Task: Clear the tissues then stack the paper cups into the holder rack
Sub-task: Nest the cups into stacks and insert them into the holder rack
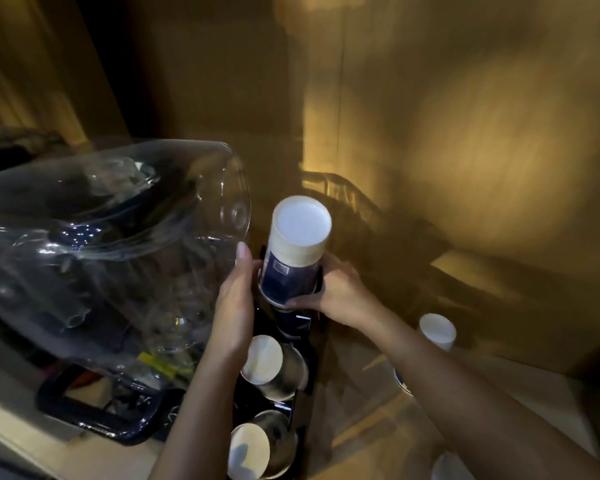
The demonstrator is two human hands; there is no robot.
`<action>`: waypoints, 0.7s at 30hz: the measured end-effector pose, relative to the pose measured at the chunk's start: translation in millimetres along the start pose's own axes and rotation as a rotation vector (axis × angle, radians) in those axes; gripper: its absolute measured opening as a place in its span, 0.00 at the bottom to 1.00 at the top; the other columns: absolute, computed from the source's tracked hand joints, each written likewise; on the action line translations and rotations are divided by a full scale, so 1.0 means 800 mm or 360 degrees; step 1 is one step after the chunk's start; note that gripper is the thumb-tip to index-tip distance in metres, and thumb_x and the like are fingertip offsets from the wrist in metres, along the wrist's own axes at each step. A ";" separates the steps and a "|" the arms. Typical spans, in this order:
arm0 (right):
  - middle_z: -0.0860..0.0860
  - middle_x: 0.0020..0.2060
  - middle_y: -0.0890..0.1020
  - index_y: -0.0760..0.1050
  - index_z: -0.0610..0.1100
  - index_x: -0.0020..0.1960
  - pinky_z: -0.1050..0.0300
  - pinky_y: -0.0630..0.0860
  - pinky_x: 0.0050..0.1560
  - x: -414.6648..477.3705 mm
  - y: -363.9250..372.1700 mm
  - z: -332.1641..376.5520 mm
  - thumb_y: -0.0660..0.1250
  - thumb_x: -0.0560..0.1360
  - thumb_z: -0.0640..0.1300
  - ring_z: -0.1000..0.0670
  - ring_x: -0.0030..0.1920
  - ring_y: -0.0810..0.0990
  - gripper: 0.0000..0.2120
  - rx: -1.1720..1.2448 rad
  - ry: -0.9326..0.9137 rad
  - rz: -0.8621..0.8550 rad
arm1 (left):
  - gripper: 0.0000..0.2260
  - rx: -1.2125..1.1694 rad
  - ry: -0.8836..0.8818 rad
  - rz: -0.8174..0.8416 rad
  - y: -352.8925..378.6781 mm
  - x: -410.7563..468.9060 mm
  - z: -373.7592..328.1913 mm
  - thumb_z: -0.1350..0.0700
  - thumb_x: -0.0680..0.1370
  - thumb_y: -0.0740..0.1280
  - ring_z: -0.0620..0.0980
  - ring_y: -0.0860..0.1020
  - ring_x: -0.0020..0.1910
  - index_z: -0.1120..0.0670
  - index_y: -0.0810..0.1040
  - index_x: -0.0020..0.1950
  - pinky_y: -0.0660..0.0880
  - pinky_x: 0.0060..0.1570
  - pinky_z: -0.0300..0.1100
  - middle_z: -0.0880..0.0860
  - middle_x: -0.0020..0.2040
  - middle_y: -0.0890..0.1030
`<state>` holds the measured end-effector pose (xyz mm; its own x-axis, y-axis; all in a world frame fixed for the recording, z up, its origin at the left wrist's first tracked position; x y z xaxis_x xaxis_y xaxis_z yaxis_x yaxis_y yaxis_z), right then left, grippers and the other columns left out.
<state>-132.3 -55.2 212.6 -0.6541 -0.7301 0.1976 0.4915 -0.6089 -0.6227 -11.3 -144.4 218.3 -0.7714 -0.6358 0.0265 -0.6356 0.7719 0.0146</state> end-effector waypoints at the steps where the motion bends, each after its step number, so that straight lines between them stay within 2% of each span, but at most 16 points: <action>1: 0.48 0.63 0.74 0.64 0.49 0.63 0.43 0.68 0.63 0.002 0.002 -0.002 0.80 0.56 0.52 0.46 0.63 0.71 0.41 0.0072 0.0031 0.0005 | 0.36 -0.0001 -0.0030 0.0043 0.003 0.000 0.006 0.22 0.64 0.52 0.46 0.80 0.57 0.46 0.82 0.52 0.73 0.60 0.47 0.51 0.55 0.84; 4: 0.49 0.66 0.71 0.57 0.51 0.68 0.43 0.66 0.66 0.004 0.004 -0.009 0.79 0.57 0.52 0.45 0.65 0.68 0.46 0.0139 0.0090 -0.0013 | 0.30 0.0036 0.0036 0.0054 0.009 0.000 0.015 0.26 0.68 0.54 0.42 0.78 0.59 0.42 0.78 0.59 0.72 0.63 0.48 0.45 0.59 0.81; 6: 0.49 0.66 0.71 0.57 0.53 0.69 0.41 0.65 0.65 0.004 0.004 -0.011 0.77 0.60 0.54 0.44 0.64 0.69 0.44 0.0048 0.0079 -0.0006 | 0.25 0.0301 0.0160 -0.0086 0.006 0.000 0.015 0.30 0.71 0.56 0.37 0.75 0.59 0.39 0.72 0.64 0.72 0.60 0.42 0.39 0.59 0.78; 7: 0.49 0.65 0.72 0.58 0.53 0.68 0.42 0.64 0.65 0.002 0.006 -0.010 0.75 0.62 0.55 0.45 0.63 0.69 0.40 -0.0035 0.0036 0.0015 | 0.24 0.0483 0.0203 -0.0144 0.005 -0.001 0.016 0.32 0.72 0.58 0.38 0.74 0.60 0.39 0.69 0.66 0.70 0.57 0.39 0.38 0.60 0.77; 10: 0.48 0.61 0.74 0.63 0.51 0.66 0.49 0.60 0.62 -0.007 0.014 -0.005 0.72 0.67 0.50 0.46 0.62 0.69 0.30 -0.0244 -0.0131 0.0076 | 0.27 0.1009 0.0325 -0.0187 0.010 -0.005 0.023 0.39 0.75 0.60 0.48 0.72 0.66 0.46 0.64 0.72 0.69 0.57 0.41 0.47 0.68 0.74; 13: 0.47 0.60 0.75 0.66 0.49 0.64 0.49 0.60 0.61 -0.008 0.014 -0.008 0.70 0.68 0.45 0.45 0.61 0.69 0.26 -0.0232 -0.0048 0.0073 | 0.30 0.1386 0.0442 -0.0176 0.016 -0.008 0.024 0.41 0.76 0.61 0.54 0.72 0.67 0.52 0.61 0.74 0.73 0.56 0.46 0.52 0.71 0.71; 17: 0.49 0.60 0.75 0.64 0.48 0.65 0.44 0.58 0.62 -0.003 0.019 -0.009 0.68 0.69 0.45 0.45 0.62 0.69 0.26 -0.0343 0.0044 0.0187 | 0.32 0.1576 0.0446 -0.0161 0.016 -0.005 0.021 0.40 0.75 0.60 0.57 0.75 0.63 0.52 0.59 0.75 0.75 0.52 0.50 0.54 0.69 0.73; 21: 0.49 0.66 0.70 0.61 0.50 0.68 0.47 0.56 0.62 -0.015 0.007 -0.006 0.68 0.70 0.49 0.47 0.67 0.66 0.29 -0.0391 -0.0032 0.0190 | 0.31 0.1646 0.0359 -0.0048 0.019 -0.005 0.020 0.42 0.77 0.60 0.59 0.73 0.64 0.54 0.57 0.75 0.74 0.55 0.51 0.57 0.70 0.71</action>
<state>-124.2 -48.8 203.1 -0.5872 -0.7997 0.1252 0.4087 -0.4264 -0.8069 -18.8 -130.2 202.5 -0.7989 -0.5570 0.2268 -0.4523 0.3079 -0.8370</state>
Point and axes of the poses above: each hand's wrist, its own x-axis towards the middle knuckle, its own y-axis out of the palm, z = x × y, the point moved 7 cm from there along x, towards the middle knuckle
